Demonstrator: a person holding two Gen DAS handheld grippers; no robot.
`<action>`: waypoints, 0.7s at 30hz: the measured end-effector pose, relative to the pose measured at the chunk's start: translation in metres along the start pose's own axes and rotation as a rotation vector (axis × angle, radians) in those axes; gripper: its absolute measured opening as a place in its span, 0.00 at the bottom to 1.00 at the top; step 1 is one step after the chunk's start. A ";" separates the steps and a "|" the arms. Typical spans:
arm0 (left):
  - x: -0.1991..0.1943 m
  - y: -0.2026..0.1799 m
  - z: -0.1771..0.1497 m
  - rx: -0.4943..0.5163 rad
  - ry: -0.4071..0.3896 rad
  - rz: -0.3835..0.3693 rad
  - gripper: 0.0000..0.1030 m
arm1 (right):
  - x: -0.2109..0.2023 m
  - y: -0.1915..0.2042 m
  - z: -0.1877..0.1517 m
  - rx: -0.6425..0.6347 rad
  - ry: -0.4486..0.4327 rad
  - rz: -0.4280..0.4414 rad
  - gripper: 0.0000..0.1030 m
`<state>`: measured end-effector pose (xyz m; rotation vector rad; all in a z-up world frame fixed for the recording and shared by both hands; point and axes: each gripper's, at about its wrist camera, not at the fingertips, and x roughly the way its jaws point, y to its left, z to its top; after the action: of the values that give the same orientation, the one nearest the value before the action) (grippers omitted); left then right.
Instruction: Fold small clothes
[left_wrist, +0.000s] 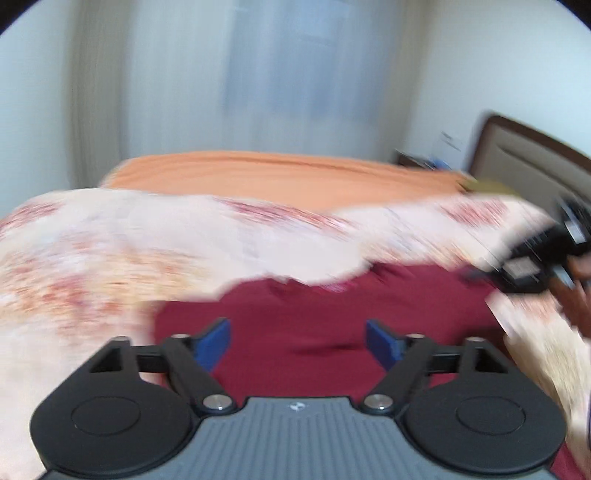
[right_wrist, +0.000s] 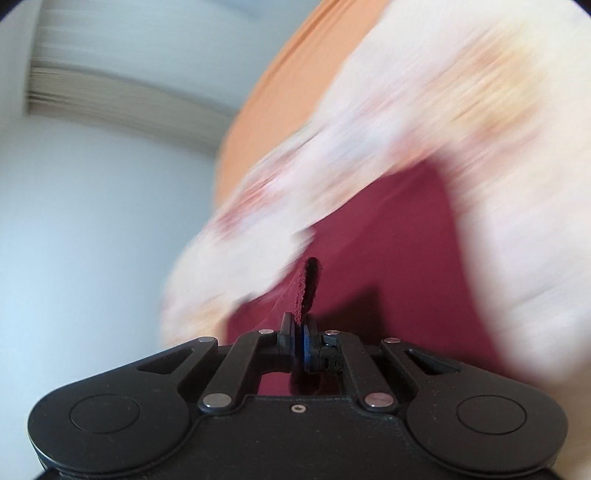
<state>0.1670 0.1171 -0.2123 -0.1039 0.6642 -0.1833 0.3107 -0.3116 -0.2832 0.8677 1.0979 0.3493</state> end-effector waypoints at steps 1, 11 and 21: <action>0.002 0.013 0.003 -0.026 0.004 0.031 0.85 | -0.008 -0.009 0.005 0.007 -0.019 -0.034 0.03; 0.073 0.101 0.008 -0.355 0.162 0.003 0.64 | -0.014 -0.033 0.006 0.007 -0.005 -0.088 0.04; 0.111 0.135 -0.010 -0.624 0.234 -0.149 0.16 | -0.010 -0.029 0.004 -0.019 0.025 -0.071 0.04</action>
<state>0.2649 0.2262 -0.3075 -0.7419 0.9308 -0.1265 0.3050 -0.3382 -0.2980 0.8070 1.1438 0.3117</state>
